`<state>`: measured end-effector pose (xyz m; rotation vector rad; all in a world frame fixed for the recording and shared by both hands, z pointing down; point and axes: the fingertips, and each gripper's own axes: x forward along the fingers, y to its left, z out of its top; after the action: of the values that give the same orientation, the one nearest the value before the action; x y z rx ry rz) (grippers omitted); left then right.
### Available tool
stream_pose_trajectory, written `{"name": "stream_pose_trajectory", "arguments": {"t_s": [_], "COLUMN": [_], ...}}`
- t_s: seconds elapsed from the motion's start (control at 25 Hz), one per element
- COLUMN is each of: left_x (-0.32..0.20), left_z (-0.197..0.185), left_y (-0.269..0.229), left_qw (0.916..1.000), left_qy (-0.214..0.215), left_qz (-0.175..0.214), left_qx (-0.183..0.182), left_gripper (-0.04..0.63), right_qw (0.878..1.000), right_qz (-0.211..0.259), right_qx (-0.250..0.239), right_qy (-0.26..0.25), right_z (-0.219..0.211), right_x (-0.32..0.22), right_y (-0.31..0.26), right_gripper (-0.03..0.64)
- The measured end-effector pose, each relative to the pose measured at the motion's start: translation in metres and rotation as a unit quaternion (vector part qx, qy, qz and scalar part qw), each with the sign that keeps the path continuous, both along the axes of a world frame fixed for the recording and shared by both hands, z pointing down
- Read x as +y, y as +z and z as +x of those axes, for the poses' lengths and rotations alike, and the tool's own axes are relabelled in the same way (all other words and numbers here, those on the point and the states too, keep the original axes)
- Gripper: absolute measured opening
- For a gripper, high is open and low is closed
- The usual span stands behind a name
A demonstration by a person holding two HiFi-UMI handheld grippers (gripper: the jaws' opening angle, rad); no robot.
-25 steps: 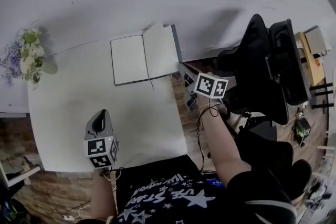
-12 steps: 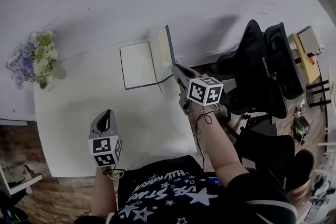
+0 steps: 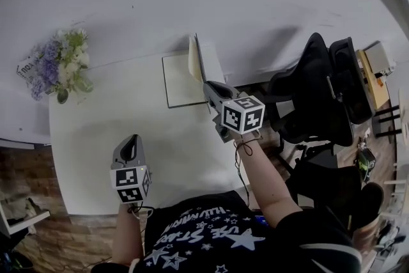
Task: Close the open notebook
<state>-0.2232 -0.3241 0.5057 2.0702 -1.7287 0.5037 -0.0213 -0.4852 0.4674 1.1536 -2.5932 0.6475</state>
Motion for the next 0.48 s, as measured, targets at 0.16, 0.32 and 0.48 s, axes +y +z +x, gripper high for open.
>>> {"name": "stream_pose_trajectory", "arguments": {"t_s": [0.16,0.32,0.48], "left_x": [0.004,0.009,0.014], "left_z": [-0.013,-0.025,-0.034], "left_y": [0.003,0.007,0.014], "left_qw": [1.0000,1.0000,0.9999], "left_qy": [-0.002,-0.002,0.001], "left_qz": [-0.003,-0.008,-0.015], "left_qx": [0.003,0.004,0.007], "left_gripper": [0.023,0.023,0.023], "right_qw": [0.999,0.998,0.993], "right_qz": [0.008,0.007,0.016], "right_qx": [0.033,0.055,0.104], "right_qy": [-0.022,-0.042,-0.058], "right_z": [-0.028,-0.054,-0.075], "right_x": [0.006,0.010,0.014], "right_y": [0.008,0.022,0.040], "right_gripper": [0.023,0.025,0.028]}}
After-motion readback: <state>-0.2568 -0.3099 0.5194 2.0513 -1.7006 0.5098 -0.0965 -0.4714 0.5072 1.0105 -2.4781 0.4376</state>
